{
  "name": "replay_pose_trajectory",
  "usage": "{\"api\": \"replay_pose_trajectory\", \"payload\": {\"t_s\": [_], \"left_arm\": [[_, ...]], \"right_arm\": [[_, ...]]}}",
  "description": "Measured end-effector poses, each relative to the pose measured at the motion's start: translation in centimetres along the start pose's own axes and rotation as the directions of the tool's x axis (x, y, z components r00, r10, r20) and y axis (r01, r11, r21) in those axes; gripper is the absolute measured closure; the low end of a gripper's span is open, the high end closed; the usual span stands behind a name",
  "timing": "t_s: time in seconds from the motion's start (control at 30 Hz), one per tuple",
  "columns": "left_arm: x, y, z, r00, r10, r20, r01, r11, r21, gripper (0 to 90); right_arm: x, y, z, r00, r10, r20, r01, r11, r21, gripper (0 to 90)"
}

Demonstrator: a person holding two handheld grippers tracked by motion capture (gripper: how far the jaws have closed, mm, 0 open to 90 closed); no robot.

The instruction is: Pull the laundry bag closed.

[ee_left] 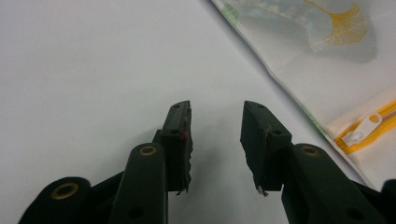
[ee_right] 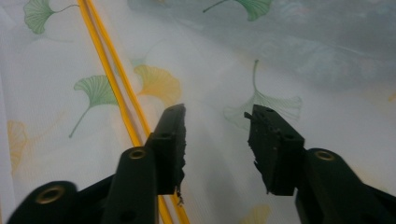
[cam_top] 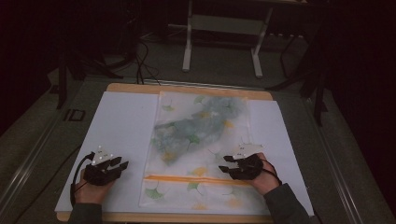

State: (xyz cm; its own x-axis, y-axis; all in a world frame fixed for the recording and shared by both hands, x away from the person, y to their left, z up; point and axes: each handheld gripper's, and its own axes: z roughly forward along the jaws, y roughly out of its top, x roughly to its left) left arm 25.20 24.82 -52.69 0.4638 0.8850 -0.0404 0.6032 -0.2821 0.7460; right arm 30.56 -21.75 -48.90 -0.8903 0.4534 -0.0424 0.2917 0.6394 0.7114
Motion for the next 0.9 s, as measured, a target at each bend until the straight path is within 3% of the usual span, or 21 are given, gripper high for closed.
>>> {"api": "replay_pose_trajectory", "payload": {"t_s": [0.3, 0.5, 0.9], "left_arm": [[-0.3, 0.1, -0.1, 0.9994, 0.031, 0.013, -0.031, 0.9995, -0.007, 63.0], [-0.4, 0.1, -0.2, 0.9992, 0.031, 0.024, -0.031, 0.9994, -0.013, 62.5], [-0.5, 0.2, -0.2, 0.9985, 0.04, 0.036, -0.04, 0.9991, -0.011, 64.2]], "right_arm": [[0.4, 1.5, 1.3, 0.999, -0.023, -0.037, 0.024, 1.0, 0.014, 52.3], [0.9, 2.2, 2.0, 0.9961, -0.054, -0.07, 0.057, 0.997, 0.046, 51.7], [2.0, 4.0, 3.7, 0.9886, -0.107, -0.106, 0.113, 0.992, 0.058, 54.4]]}}
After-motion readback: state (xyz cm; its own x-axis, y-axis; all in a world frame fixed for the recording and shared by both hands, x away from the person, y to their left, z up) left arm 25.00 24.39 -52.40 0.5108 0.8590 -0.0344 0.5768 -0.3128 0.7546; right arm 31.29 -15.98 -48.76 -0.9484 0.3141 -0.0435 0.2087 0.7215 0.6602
